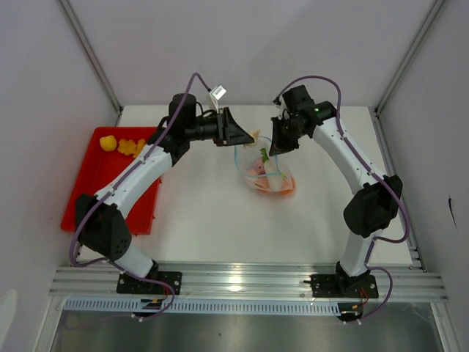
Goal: Place the food in the zip-top bag and seal the zipper
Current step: Place the fake food in the zipper food storage bag.
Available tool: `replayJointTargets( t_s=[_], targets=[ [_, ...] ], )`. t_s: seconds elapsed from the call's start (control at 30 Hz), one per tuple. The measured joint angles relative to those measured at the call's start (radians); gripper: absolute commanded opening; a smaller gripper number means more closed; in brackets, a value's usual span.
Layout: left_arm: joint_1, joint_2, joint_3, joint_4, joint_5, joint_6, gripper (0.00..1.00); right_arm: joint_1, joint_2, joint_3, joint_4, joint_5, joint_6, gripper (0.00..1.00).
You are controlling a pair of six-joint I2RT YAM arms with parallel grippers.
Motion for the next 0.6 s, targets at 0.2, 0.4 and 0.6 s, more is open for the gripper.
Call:
replayJointTargets(
  t_s=[0.2, 0.4, 0.6],
  targets=[
    [-0.069, 0.068, 0.069, -0.181, -0.069, 0.133, 0.01, 0.0, 0.0, 0.037, -0.007, 0.006, 0.013, 0.0],
    [-0.071, 0.135, 0.086, -0.295, -0.137, 0.214, 0.43, 0.0, 0.0, 0.062, -0.008, 0.005, 0.024, 0.0],
    [-0.072, 0.144, 0.09, -0.317, -0.159, 0.258, 1.0, 0.0, 0.0, 0.062, -0.008, 0.005, 0.03, 0.0]
  ],
)
